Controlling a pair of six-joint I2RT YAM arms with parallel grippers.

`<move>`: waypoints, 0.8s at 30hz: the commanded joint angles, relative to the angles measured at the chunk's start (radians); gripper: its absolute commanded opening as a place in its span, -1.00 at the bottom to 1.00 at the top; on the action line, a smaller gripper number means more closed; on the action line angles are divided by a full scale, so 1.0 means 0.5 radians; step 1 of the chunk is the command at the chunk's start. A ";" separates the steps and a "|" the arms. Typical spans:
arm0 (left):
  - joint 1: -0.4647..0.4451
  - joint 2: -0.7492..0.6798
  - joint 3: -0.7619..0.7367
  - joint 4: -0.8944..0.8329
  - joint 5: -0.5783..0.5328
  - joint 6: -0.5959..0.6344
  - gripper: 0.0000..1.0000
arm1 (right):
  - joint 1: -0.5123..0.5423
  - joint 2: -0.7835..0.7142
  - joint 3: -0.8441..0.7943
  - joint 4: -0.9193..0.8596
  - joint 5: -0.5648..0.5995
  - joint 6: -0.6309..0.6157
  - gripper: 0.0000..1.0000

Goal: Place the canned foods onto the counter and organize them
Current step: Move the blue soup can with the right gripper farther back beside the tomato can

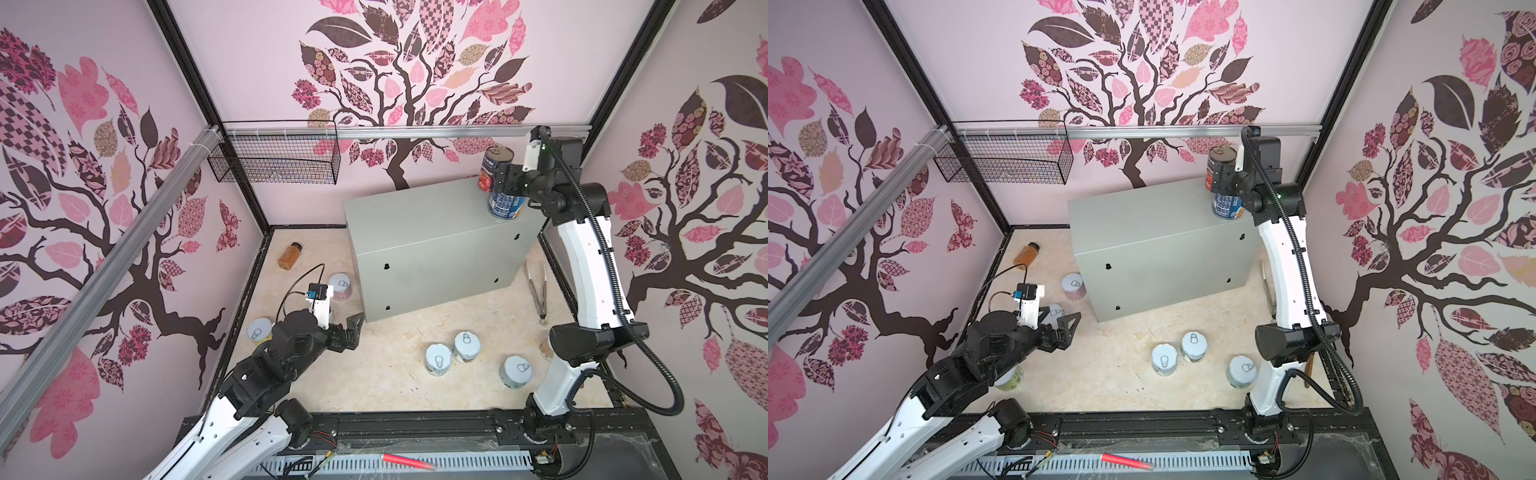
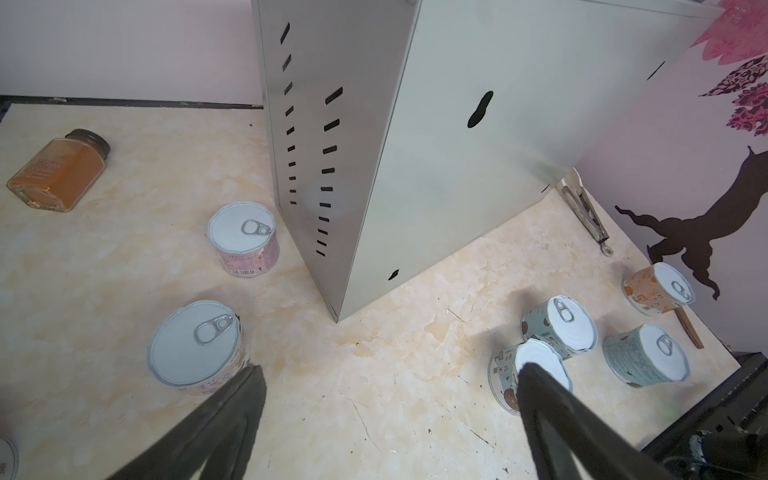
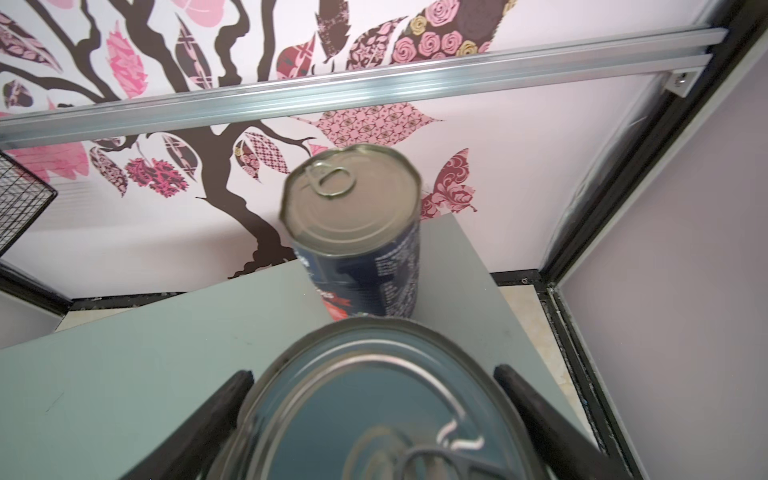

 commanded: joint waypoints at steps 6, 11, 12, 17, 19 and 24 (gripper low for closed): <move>-0.007 -0.008 -0.055 0.027 -0.020 0.033 0.96 | -0.103 -0.013 0.126 0.069 -0.092 0.070 0.26; -0.007 -0.002 -0.054 0.025 -0.023 0.036 0.96 | -0.103 0.020 0.160 0.072 -0.207 0.096 0.25; -0.008 -0.002 -0.055 0.025 -0.023 0.036 0.96 | -0.103 0.022 0.161 0.077 -0.232 0.104 0.25; -0.007 0.007 -0.054 0.026 -0.023 0.039 0.96 | -0.099 0.061 0.181 0.086 -0.282 0.120 0.25; -0.008 0.007 -0.055 0.026 -0.023 0.040 0.96 | -0.098 0.080 0.194 0.084 -0.264 0.112 0.25; -0.007 0.011 -0.056 0.027 -0.026 0.041 0.96 | -0.099 0.123 0.225 0.091 -0.274 0.114 0.31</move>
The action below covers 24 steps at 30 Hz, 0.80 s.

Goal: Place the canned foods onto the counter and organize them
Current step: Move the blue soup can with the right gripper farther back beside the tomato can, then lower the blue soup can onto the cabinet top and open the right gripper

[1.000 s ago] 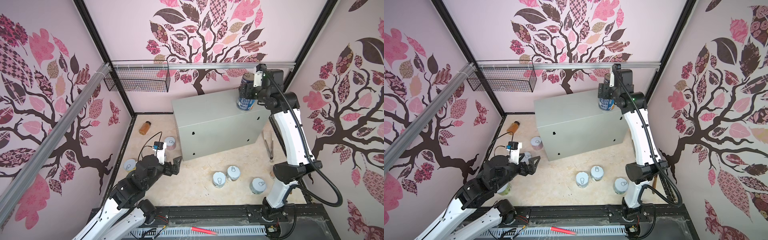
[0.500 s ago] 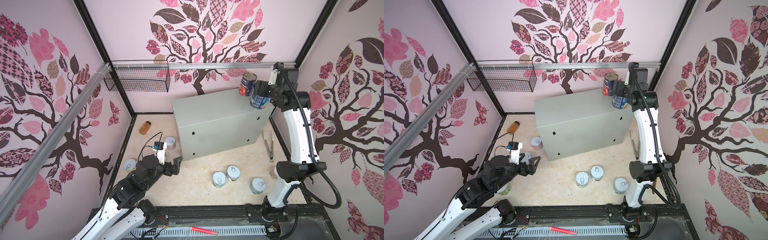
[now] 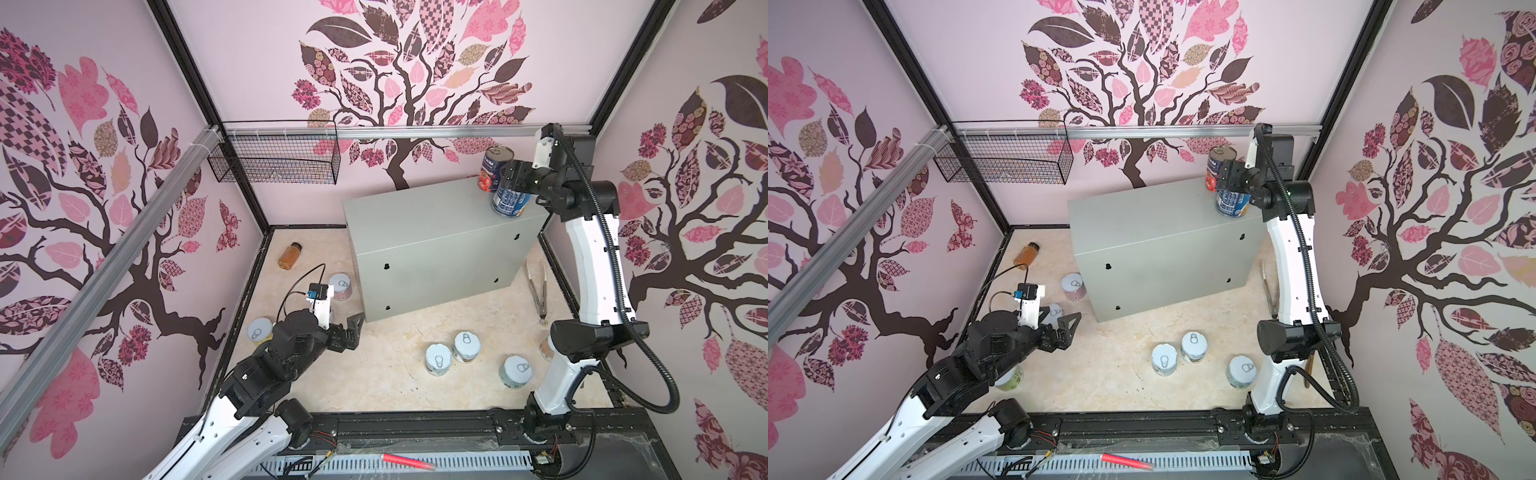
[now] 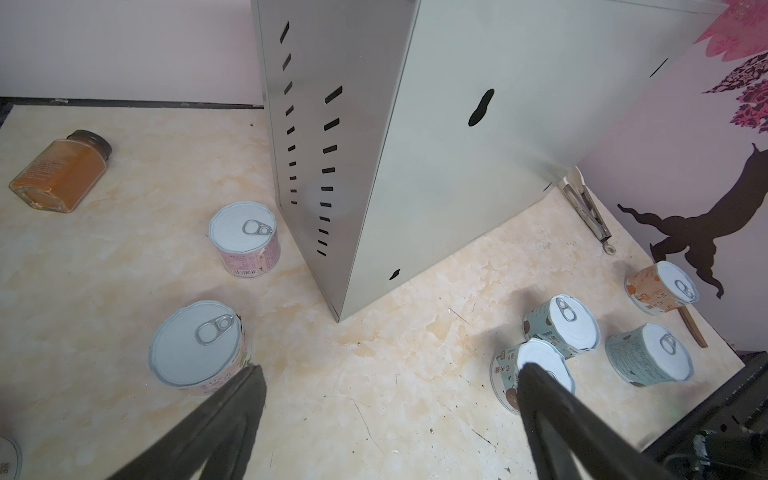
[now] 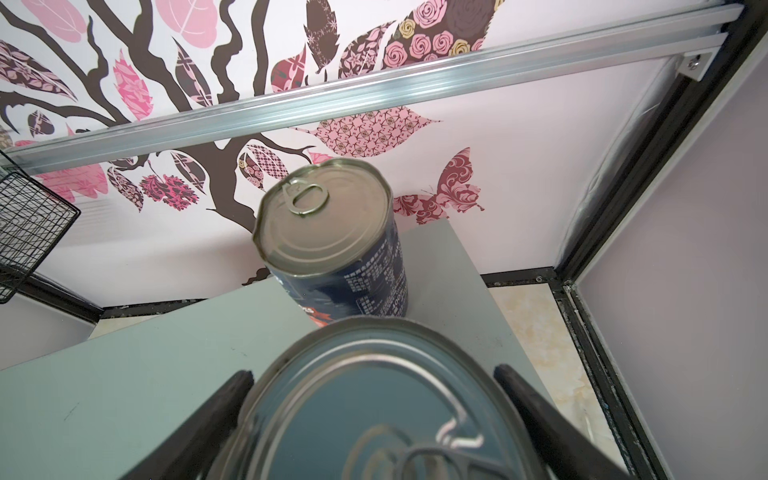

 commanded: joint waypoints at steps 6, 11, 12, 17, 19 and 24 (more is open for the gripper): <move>-0.006 0.012 -0.053 0.022 -0.022 0.034 0.96 | 0.003 0.111 0.172 0.116 -0.027 0.039 0.32; -0.004 0.015 -0.052 0.023 -0.025 0.034 0.96 | 0.003 0.137 0.185 0.112 -0.030 0.023 0.39; -0.001 0.015 -0.055 0.023 -0.024 0.034 0.96 | 0.004 0.139 0.183 0.116 -0.030 0.018 0.41; 0.007 0.021 -0.052 0.026 -0.022 0.037 0.96 | 0.005 0.166 0.182 0.115 -0.055 0.016 0.50; 0.006 0.023 -0.055 0.022 -0.022 0.037 0.96 | 0.008 0.176 0.185 0.112 -0.052 0.014 0.52; 0.007 0.018 -0.055 0.021 -0.024 0.037 0.96 | 0.018 0.177 0.184 0.108 -0.053 -0.002 0.61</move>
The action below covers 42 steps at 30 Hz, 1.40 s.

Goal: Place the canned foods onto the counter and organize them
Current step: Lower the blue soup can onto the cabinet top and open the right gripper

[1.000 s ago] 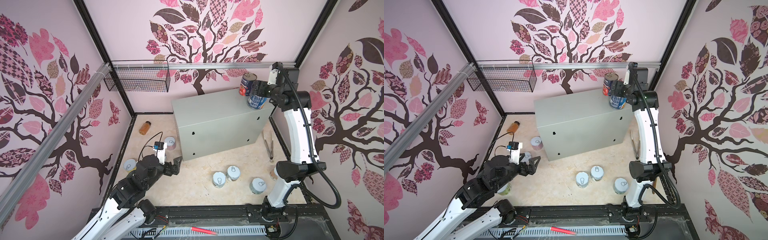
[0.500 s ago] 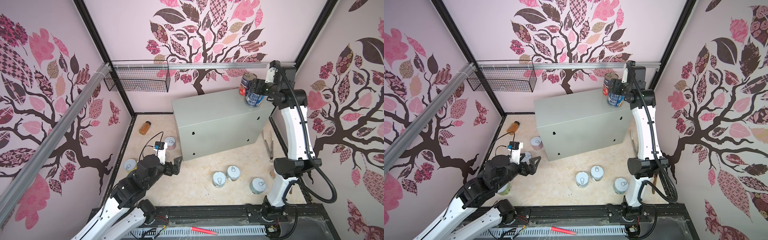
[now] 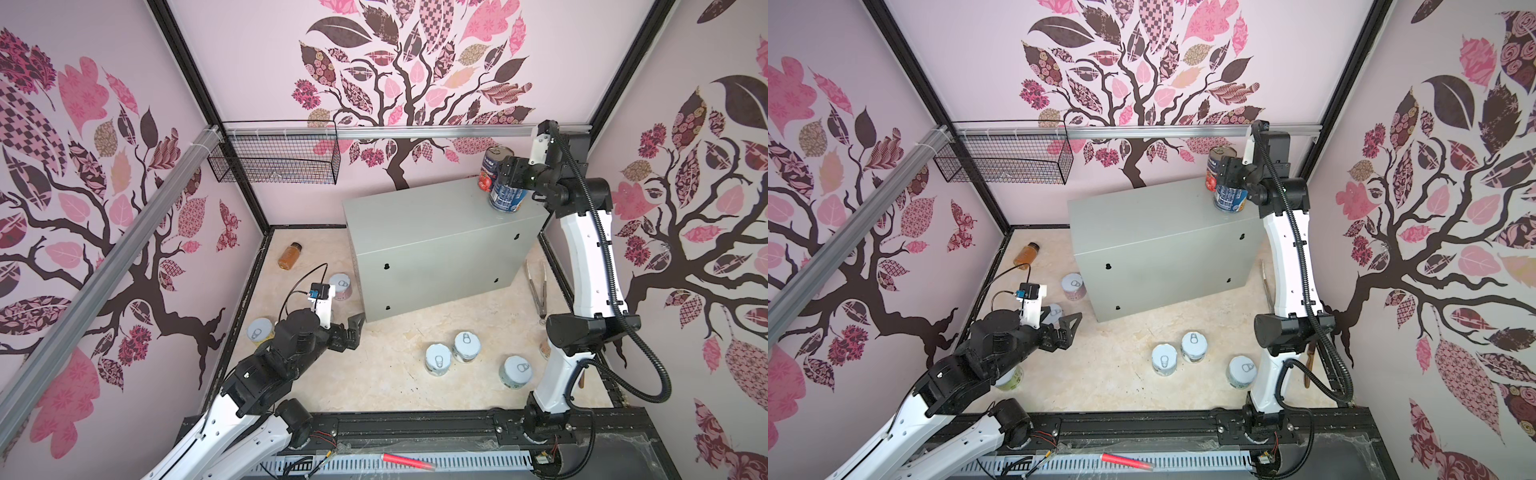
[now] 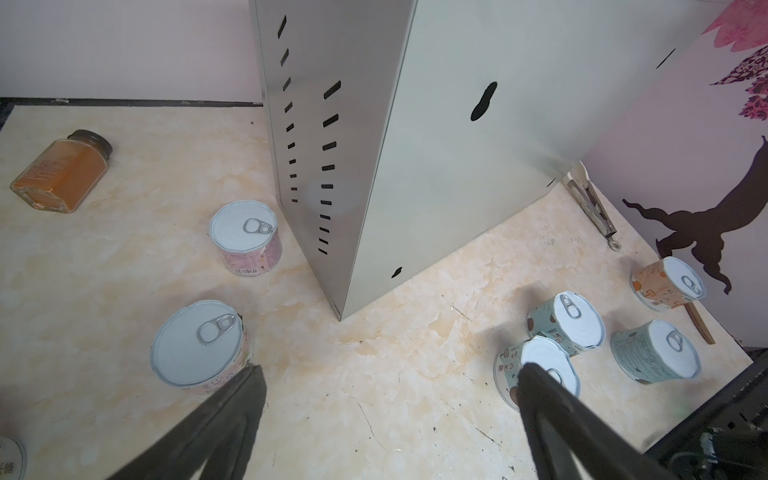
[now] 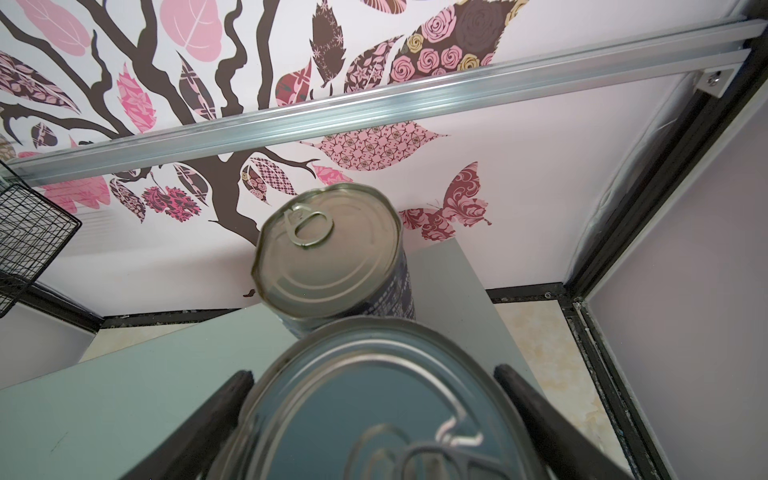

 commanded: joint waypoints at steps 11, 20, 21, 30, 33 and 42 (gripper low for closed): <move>0.009 -0.017 -0.055 0.021 -0.024 0.022 0.96 | 0.028 0.057 0.042 0.073 -0.044 -0.023 0.88; 0.009 -0.020 -0.055 0.015 -0.040 0.025 0.96 | 0.029 0.037 0.046 0.072 -0.012 -0.032 1.00; 0.009 -0.019 -0.055 0.016 -0.042 0.025 0.96 | 0.030 0.028 0.042 0.071 -0.003 -0.032 1.00; 0.024 -0.023 -0.057 0.023 -0.048 0.040 0.96 | 0.028 -0.048 0.054 0.112 0.029 0.005 1.00; 0.024 -0.031 -0.061 0.020 -0.065 0.038 0.96 | 0.028 -0.083 0.040 0.147 0.024 0.020 1.00; 0.024 -0.021 -0.062 0.008 -0.118 0.014 0.96 | 0.028 -0.245 0.020 0.195 0.021 0.032 1.00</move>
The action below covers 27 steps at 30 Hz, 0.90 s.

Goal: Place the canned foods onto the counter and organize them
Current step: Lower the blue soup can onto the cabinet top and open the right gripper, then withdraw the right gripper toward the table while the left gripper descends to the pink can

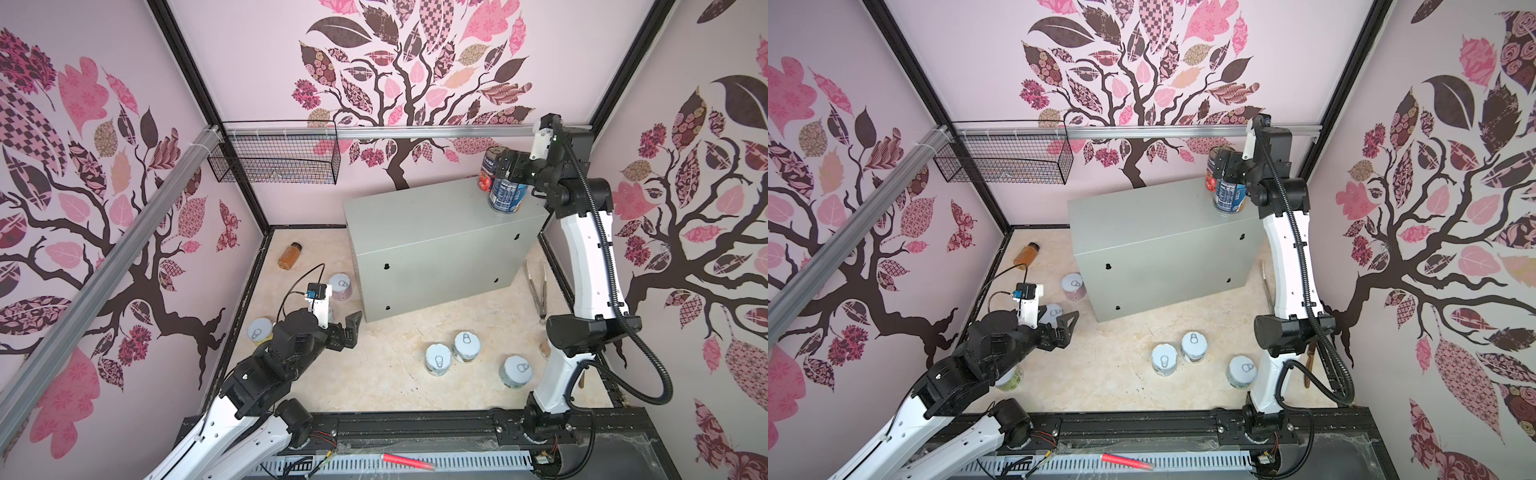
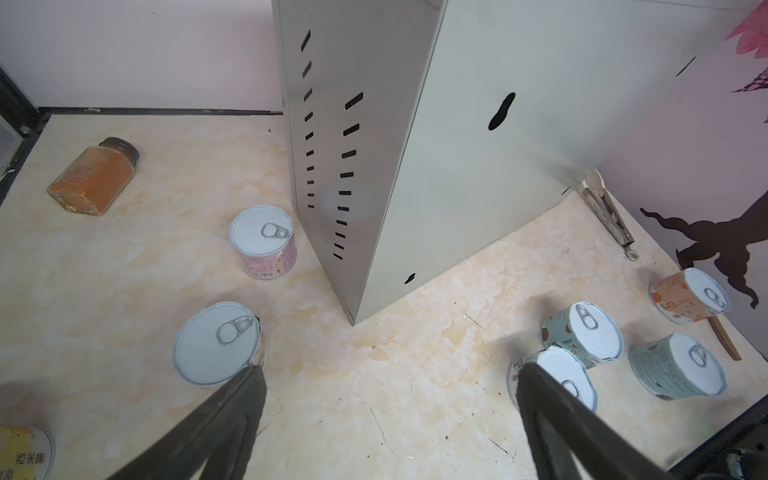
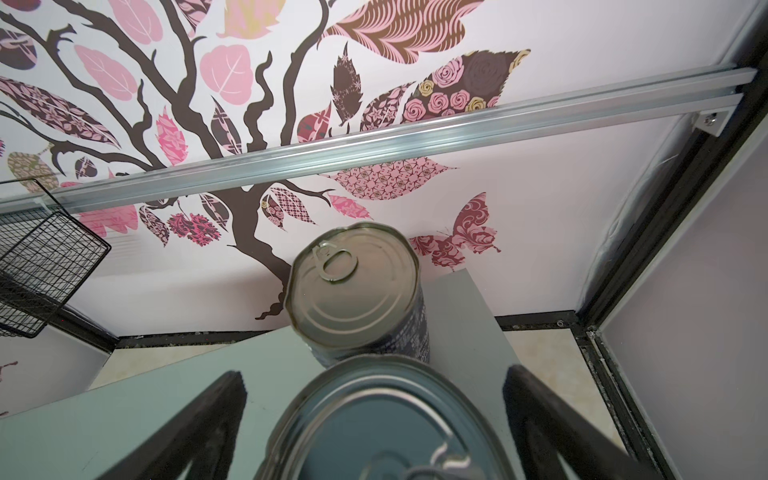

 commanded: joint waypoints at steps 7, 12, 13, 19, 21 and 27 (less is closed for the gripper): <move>0.009 0.020 -0.060 0.013 -0.102 -0.029 0.96 | 0.007 -0.442 -0.131 0.079 0.022 0.007 1.00; 0.009 0.015 -0.066 0.012 -0.176 -0.043 0.96 | 0.032 -0.672 -0.349 0.090 -0.055 0.051 1.00; 0.009 0.018 -0.061 0.006 -0.186 -0.052 0.96 | 0.057 -0.720 -0.416 0.102 -0.048 0.053 1.00; 0.009 0.084 0.031 -0.107 -0.292 -0.108 0.96 | 0.301 -1.130 -1.127 0.364 -0.020 0.088 1.00; 0.008 0.108 0.068 -0.145 -0.338 -0.117 0.96 | 0.310 -1.291 -1.418 0.500 -0.118 0.171 1.00; 0.061 0.088 0.094 -0.203 -0.358 -0.159 0.96 | 0.329 -1.669 -2.022 0.719 -0.290 0.323 1.00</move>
